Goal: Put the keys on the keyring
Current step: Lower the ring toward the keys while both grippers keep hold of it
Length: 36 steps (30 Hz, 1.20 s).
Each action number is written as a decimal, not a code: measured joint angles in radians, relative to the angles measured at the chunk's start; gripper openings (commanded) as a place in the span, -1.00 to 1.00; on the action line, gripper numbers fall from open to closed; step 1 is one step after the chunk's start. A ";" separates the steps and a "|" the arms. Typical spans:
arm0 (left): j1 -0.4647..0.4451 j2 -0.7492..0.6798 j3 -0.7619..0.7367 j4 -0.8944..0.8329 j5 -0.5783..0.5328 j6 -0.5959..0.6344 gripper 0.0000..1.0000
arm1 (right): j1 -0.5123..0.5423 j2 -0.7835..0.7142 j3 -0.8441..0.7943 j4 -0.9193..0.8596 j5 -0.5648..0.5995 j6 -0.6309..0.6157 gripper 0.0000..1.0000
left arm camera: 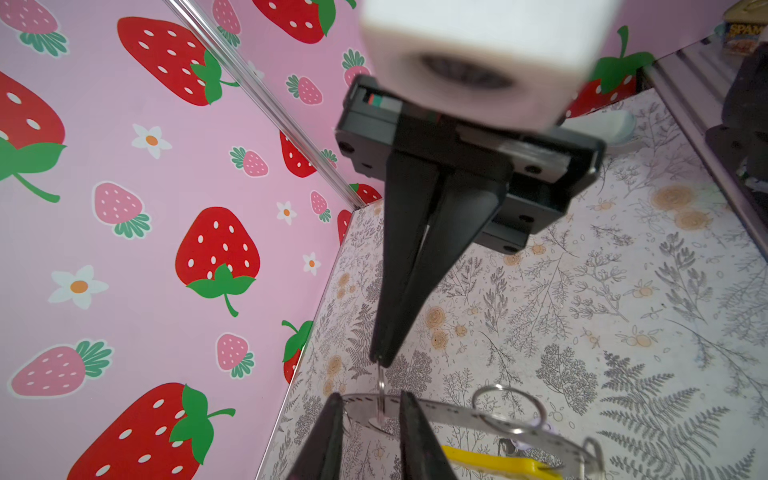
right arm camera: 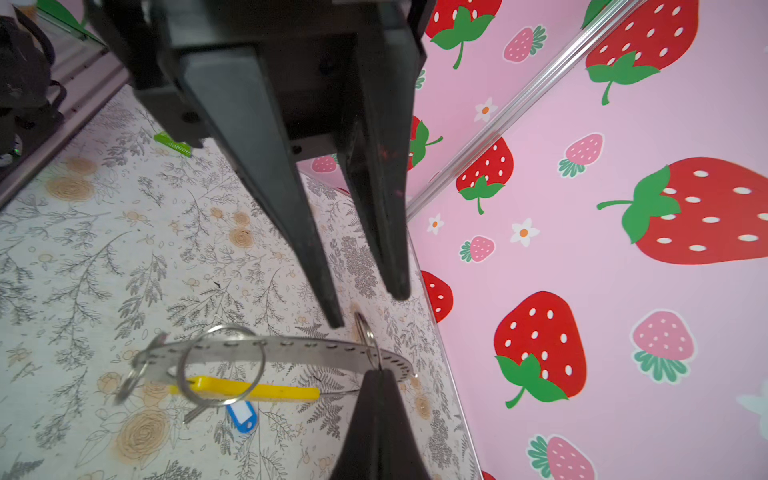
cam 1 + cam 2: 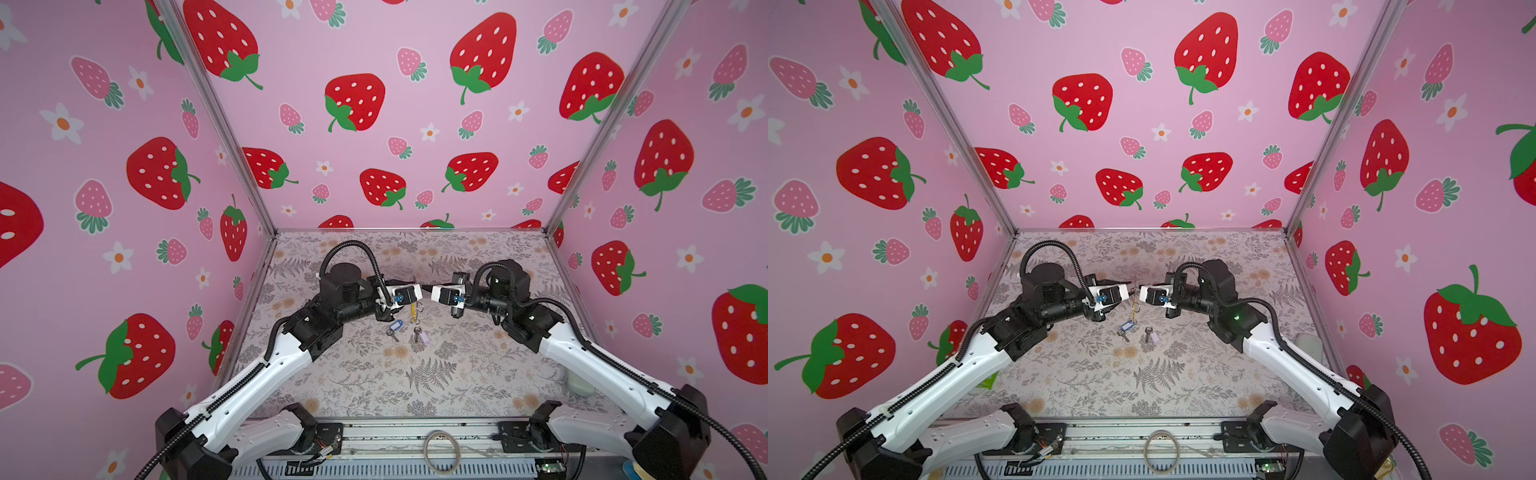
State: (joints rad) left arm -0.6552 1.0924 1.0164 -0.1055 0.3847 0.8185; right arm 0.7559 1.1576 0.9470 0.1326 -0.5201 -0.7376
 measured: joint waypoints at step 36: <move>-0.025 0.053 0.017 -0.026 -0.044 -0.024 -0.77 | 0.056 -0.021 -0.030 0.037 0.138 -0.102 -1.00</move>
State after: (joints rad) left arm -0.6800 1.1454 1.0336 -0.1314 0.3405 0.7940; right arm 0.8116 1.1366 0.9169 0.1692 -0.3820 -0.8394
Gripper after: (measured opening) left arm 0.131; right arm 0.039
